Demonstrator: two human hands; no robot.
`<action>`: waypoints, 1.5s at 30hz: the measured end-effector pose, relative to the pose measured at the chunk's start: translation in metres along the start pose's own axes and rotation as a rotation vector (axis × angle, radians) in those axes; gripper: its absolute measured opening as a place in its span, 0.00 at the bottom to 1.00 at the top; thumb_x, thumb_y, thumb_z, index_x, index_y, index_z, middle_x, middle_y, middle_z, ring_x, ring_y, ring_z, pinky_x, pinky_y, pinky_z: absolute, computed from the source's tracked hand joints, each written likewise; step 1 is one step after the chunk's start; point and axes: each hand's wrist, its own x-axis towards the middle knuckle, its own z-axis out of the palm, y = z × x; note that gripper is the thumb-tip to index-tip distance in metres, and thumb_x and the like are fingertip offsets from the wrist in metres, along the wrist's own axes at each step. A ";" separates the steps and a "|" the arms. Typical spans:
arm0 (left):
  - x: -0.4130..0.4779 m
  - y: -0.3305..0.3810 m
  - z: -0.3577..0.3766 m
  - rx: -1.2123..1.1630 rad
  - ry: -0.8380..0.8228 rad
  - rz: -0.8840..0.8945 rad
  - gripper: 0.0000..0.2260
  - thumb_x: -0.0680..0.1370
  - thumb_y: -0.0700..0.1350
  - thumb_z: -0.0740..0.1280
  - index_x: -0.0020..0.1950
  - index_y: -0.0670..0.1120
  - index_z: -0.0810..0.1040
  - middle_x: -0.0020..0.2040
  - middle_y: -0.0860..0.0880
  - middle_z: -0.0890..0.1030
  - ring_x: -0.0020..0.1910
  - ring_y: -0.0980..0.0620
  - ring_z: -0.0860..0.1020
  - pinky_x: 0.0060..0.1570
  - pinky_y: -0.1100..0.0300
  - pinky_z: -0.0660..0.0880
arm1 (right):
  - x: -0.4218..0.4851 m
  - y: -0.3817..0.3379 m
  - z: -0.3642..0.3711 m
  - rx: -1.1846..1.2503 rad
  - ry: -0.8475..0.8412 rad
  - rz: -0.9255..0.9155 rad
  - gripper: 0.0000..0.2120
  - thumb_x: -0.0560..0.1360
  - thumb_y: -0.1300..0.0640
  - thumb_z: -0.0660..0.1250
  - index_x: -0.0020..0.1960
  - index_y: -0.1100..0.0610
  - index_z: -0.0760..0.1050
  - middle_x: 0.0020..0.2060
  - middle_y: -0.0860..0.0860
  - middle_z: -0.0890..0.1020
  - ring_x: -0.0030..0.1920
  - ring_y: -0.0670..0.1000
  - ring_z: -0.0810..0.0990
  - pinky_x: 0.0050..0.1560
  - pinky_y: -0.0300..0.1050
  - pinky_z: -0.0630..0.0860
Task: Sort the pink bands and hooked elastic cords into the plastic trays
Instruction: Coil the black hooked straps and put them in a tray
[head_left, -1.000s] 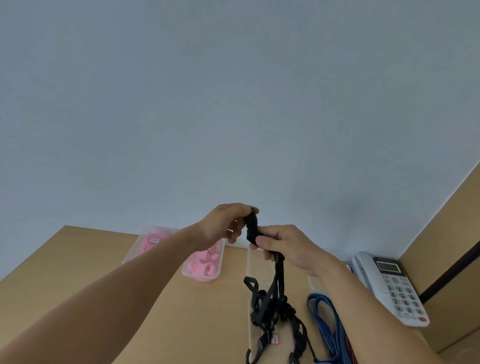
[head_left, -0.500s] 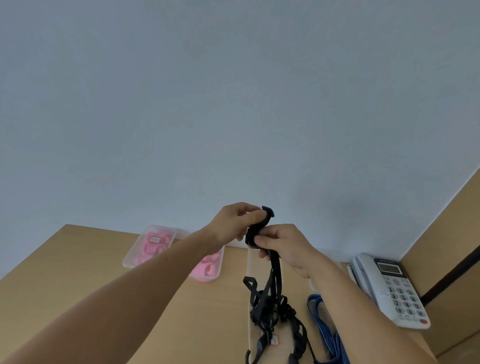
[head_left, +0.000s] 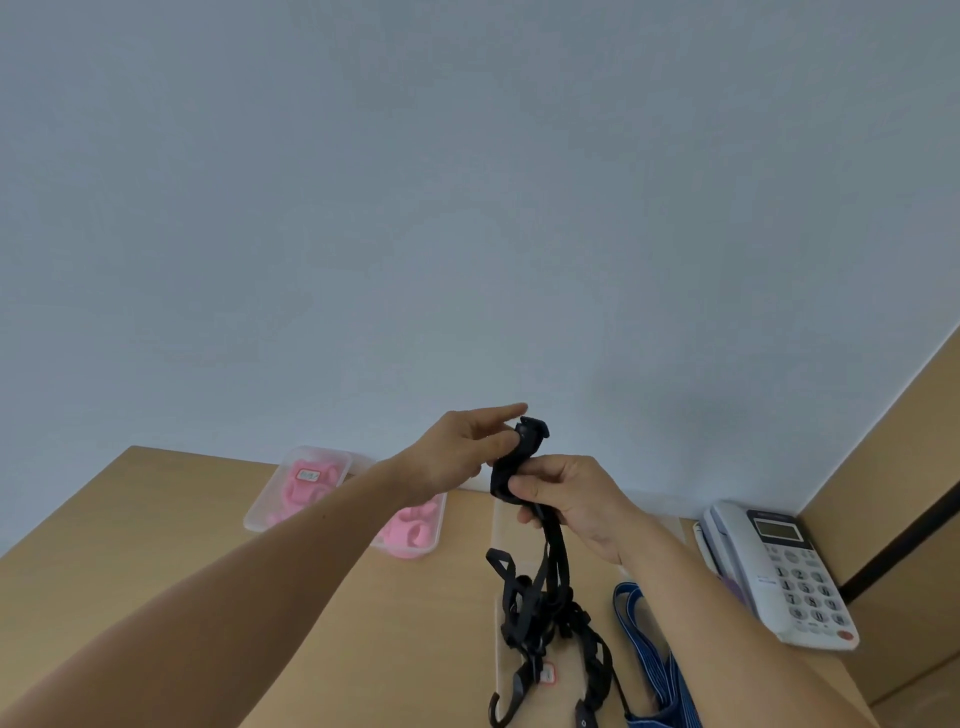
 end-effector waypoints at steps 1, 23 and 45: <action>0.000 -0.002 0.000 -0.008 0.042 -0.008 0.20 0.80 0.48 0.67 0.72 0.56 0.70 0.50 0.60 0.82 0.42 0.63 0.77 0.44 0.63 0.71 | 0.000 0.000 0.000 0.035 0.028 -0.019 0.07 0.75 0.61 0.71 0.52 0.57 0.84 0.47 0.58 0.86 0.37 0.53 0.81 0.41 0.45 0.77; -0.005 -0.004 -0.008 0.199 0.198 -0.016 0.02 0.80 0.40 0.63 0.50 0.44 0.76 0.37 0.46 0.86 0.33 0.52 0.83 0.34 0.62 0.78 | 0.009 -0.007 0.005 -0.451 0.162 -0.006 0.18 0.68 0.50 0.78 0.55 0.48 0.77 0.42 0.48 0.83 0.30 0.46 0.80 0.37 0.40 0.76; -0.013 0.007 -0.004 0.747 -0.155 0.326 0.13 0.81 0.38 0.60 0.62 0.45 0.79 0.45 0.48 0.83 0.39 0.54 0.77 0.45 0.61 0.74 | 0.013 -0.035 -0.011 -0.381 0.204 -0.297 0.07 0.68 0.51 0.78 0.38 0.48 0.80 0.33 0.50 0.83 0.31 0.45 0.78 0.33 0.35 0.73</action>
